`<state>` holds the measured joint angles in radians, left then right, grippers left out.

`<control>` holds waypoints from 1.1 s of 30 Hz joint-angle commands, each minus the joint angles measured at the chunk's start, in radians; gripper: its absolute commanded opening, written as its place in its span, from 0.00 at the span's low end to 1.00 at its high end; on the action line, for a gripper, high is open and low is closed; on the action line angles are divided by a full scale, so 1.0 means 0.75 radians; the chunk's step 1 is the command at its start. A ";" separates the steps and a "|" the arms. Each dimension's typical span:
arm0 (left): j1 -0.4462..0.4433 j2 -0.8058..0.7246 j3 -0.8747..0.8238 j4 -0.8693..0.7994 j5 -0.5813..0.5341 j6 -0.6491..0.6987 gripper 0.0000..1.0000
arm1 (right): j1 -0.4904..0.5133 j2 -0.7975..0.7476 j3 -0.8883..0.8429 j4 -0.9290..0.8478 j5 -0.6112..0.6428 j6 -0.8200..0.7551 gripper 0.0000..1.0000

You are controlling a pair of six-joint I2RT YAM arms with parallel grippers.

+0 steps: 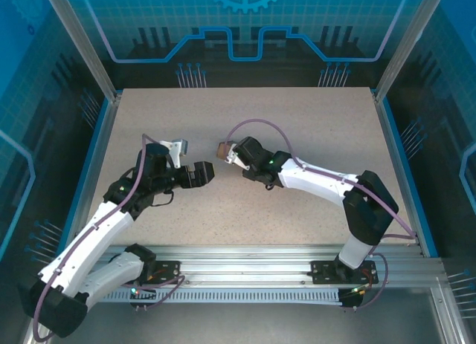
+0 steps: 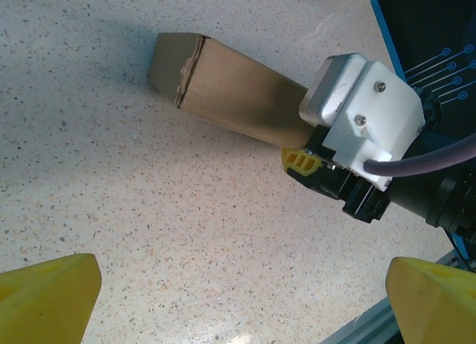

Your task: Fold the paper box

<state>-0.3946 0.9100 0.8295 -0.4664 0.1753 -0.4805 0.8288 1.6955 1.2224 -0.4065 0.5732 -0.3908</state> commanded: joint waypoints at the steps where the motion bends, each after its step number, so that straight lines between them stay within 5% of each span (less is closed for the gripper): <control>1: 0.009 0.008 0.009 0.032 0.002 -0.026 0.99 | 0.036 0.029 -0.019 0.087 0.005 0.004 0.49; 25: 0.009 0.010 -0.024 0.058 0.012 -0.040 0.99 | 0.059 0.088 -0.101 0.130 -0.040 0.081 0.69; 30: 0.009 0.008 -0.032 0.070 0.020 -0.049 0.99 | 0.059 0.121 -0.108 0.148 -0.064 0.091 0.90; 33: 0.009 -0.001 -0.037 0.066 0.016 -0.047 0.99 | 0.058 0.149 -0.104 0.162 -0.066 0.094 0.92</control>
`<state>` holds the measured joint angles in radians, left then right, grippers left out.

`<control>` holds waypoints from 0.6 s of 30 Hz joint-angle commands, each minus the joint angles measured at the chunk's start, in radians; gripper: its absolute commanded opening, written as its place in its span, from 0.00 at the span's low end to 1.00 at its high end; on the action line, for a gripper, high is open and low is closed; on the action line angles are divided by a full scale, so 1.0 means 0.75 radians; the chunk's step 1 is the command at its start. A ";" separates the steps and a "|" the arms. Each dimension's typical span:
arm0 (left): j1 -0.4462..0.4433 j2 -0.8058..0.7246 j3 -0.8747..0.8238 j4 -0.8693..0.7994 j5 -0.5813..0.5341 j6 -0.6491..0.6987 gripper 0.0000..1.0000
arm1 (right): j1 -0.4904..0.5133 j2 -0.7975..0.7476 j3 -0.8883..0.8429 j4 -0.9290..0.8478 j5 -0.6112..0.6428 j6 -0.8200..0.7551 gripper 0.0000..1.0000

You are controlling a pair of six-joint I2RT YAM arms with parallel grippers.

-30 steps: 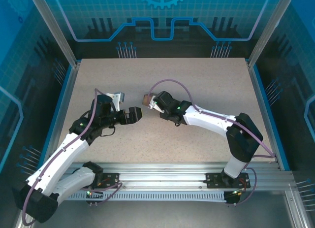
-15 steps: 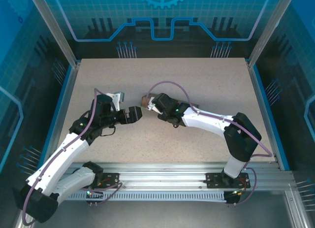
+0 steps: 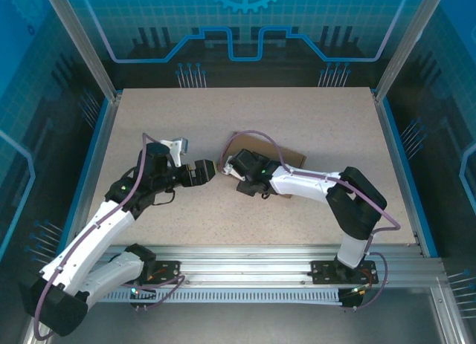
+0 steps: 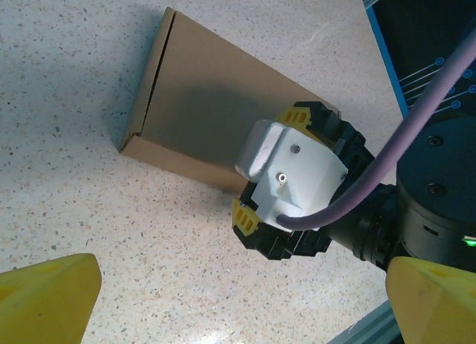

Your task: Fold the paper box

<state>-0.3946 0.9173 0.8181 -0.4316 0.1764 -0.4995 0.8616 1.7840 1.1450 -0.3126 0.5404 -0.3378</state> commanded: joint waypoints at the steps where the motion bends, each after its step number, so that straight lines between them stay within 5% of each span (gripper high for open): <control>1: 0.009 -0.012 -0.025 0.018 0.012 -0.019 0.99 | 0.015 0.039 -0.002 0.045 -0.022 0.021 0.92; 18: 0.009 -0.015 -0.019 0.017 0.003 -0.010 0.99 | 0.002 -0.131 -0.036 0.011 -0.160 0.194 0.92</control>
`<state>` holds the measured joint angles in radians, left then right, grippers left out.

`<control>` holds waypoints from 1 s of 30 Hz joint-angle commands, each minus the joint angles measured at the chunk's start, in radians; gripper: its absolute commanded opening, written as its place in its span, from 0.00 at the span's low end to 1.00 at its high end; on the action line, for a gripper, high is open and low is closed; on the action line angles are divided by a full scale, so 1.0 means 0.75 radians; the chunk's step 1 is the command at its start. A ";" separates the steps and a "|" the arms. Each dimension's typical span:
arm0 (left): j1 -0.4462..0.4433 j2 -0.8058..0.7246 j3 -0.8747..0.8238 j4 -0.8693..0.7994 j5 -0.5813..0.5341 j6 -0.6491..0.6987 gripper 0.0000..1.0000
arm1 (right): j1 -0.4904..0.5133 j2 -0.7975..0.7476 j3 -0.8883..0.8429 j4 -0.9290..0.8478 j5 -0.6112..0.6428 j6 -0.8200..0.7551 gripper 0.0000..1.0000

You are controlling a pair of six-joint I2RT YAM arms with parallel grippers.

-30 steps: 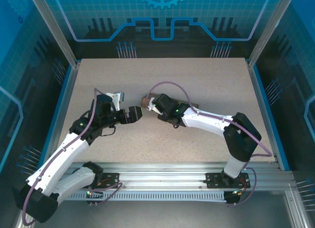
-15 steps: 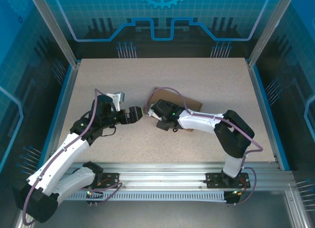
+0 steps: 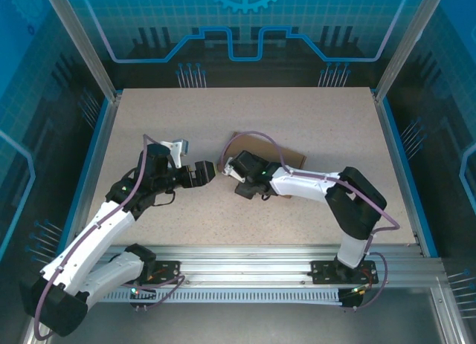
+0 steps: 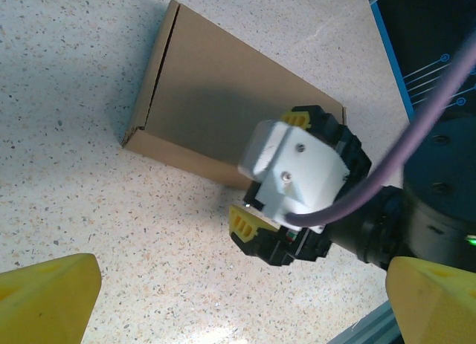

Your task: Fold the paper box

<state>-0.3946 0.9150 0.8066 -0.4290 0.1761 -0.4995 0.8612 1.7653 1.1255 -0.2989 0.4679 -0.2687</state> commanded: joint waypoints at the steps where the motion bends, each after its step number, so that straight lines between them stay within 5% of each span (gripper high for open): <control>1: 0.011 -0.006 -0.001 0.017 0.007 -0.011 0.99 | 0.001 -0.130 -0.017 -0.014 -0.079 0.137 0.92; 12: 0.012 0.097 0.033 0.058 0.046 -0.005 0.99 | -0.087 -0.449 -0.225 0.034 -0.238 0.493 1.00; 30: 0.053 0.730 0.397 0.053 0.092 0.202 0.99 | -0.630 -0.747 -0.609 0.223 -0.732 1.035 1.00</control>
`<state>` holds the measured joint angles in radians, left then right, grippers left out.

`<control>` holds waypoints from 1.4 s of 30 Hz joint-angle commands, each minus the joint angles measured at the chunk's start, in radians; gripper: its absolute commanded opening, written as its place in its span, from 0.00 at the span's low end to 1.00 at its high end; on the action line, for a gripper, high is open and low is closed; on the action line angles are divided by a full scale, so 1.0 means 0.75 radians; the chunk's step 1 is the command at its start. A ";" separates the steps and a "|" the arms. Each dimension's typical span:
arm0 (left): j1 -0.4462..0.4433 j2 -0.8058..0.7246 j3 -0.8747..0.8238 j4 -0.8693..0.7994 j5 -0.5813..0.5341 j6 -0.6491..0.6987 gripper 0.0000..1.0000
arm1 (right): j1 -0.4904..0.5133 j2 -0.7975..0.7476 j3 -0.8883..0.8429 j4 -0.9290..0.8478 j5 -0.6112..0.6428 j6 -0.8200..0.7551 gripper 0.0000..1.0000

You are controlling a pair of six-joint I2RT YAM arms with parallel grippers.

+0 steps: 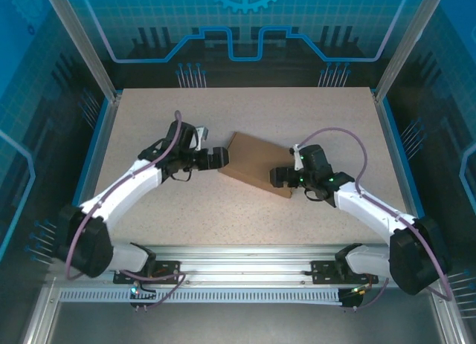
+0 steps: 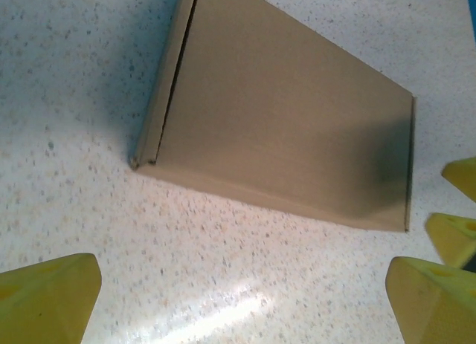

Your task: Fold the paper box

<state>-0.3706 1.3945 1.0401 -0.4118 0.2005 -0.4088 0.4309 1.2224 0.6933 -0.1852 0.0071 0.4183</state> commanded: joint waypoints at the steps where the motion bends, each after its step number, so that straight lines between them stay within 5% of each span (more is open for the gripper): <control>1: 0.026 0.147 0.124 0.035 0.078 0.099 0.99 | -0.089 -0.018 -0.048 0.087 -0.151 0.146 1.00; 7: 0.030 0.473 0.369 0.009 0.102 0.174 0.99 | -0.259 0.021 -0.137 0.227 -0.344 0.239 1.00; 16: 0.062 0.751 0.565 0.024 0.063 0.191 0.99 | -0.324 0.113 -0.151 0.301 -0.413 0.260 1.00; 42: 0.070 0.866 0.645 -0.019 0.248 0.189 0.99 | -0.341 0.320 -0.115 0.464 -0.542 0.281 1.00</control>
<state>-0.3241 2.0506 1.5108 -0.4068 0.3550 -0.2810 0.1886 1.4384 0.5941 0.1291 -0.3580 0.6289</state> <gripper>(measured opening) 0.994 0.999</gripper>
